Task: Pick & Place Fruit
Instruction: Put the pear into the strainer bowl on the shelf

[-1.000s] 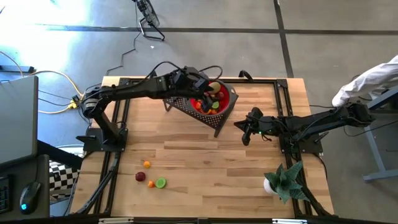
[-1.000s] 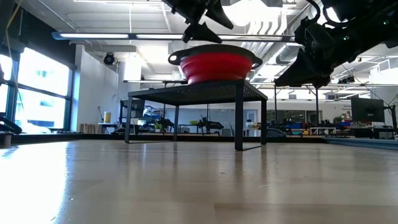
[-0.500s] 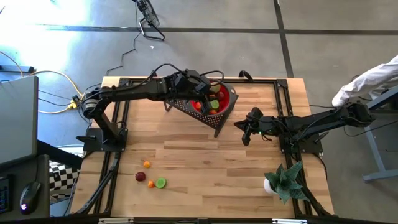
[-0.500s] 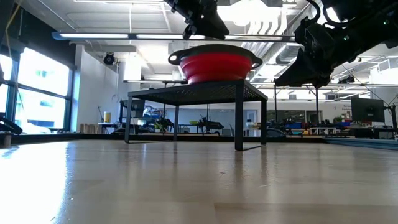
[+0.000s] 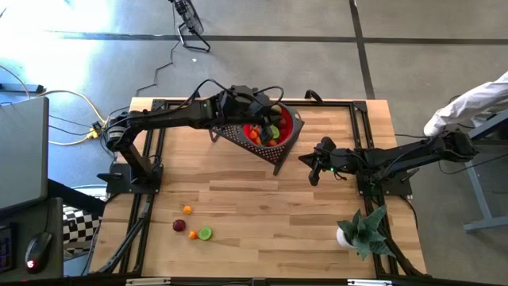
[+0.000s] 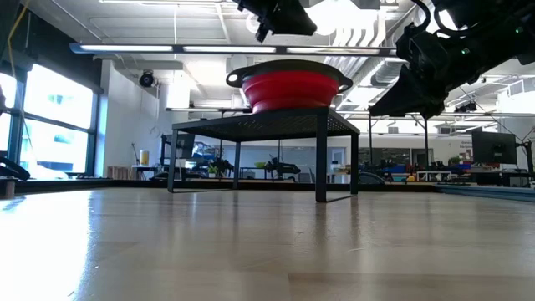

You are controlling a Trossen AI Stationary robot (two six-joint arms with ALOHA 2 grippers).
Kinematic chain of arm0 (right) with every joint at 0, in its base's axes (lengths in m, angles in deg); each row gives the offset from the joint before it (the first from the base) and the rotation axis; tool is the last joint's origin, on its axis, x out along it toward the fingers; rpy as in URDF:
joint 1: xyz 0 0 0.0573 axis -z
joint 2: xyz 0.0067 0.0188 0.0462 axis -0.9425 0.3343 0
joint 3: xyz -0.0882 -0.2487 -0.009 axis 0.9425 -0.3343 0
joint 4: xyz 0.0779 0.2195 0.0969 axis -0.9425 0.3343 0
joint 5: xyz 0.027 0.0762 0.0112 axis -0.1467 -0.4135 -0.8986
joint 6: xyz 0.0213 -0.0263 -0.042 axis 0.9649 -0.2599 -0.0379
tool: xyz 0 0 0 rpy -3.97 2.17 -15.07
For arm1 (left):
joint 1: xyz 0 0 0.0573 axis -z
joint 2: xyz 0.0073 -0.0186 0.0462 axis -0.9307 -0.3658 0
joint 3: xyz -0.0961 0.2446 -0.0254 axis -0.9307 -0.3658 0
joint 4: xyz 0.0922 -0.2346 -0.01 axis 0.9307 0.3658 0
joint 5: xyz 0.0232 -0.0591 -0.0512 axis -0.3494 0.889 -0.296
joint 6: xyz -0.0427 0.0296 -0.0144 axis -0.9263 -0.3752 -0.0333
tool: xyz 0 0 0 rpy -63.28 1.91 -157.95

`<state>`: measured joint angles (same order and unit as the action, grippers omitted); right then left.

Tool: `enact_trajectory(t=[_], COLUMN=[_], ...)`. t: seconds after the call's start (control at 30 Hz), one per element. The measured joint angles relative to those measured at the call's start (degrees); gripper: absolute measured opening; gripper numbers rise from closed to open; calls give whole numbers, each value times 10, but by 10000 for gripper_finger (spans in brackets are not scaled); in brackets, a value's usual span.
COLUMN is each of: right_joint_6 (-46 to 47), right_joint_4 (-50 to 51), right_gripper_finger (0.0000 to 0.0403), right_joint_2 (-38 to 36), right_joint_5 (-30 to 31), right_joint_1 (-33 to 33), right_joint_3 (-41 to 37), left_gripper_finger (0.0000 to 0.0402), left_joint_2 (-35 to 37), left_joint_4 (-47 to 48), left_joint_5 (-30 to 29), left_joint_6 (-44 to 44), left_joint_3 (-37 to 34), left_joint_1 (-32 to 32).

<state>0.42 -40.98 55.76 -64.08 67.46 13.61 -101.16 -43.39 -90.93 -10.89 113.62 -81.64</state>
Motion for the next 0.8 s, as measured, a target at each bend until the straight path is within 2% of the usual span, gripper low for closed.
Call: enact_trajectory(t=[0.2, 0.47, 0.6, 0.8], right_joint_6=[33, 64, 63, 64], right_joint_4=[0, -1, -2, -7], right_gripper_finger=[2, 3, 3, 3], right_joint_2=[0, 0, 0, 0], right_joint_5=[1, 37, 69, 75], right_joint_1=[0, 0, 0, 0], right_joint_3=[0, 0, 0, 0], left_gripper_finger=[67, 67, 67, 67], left_joint_2=[0, 27, 91, 235], left_joint_4=[2, 62, 57, -2], left_joint_5=[24, 56, 59, 67], left_joint_6=[88, 76, 76, 52], left_joint_3=[0, -18, -83, -242], left_joint_1=[0, 0, 0, 1])
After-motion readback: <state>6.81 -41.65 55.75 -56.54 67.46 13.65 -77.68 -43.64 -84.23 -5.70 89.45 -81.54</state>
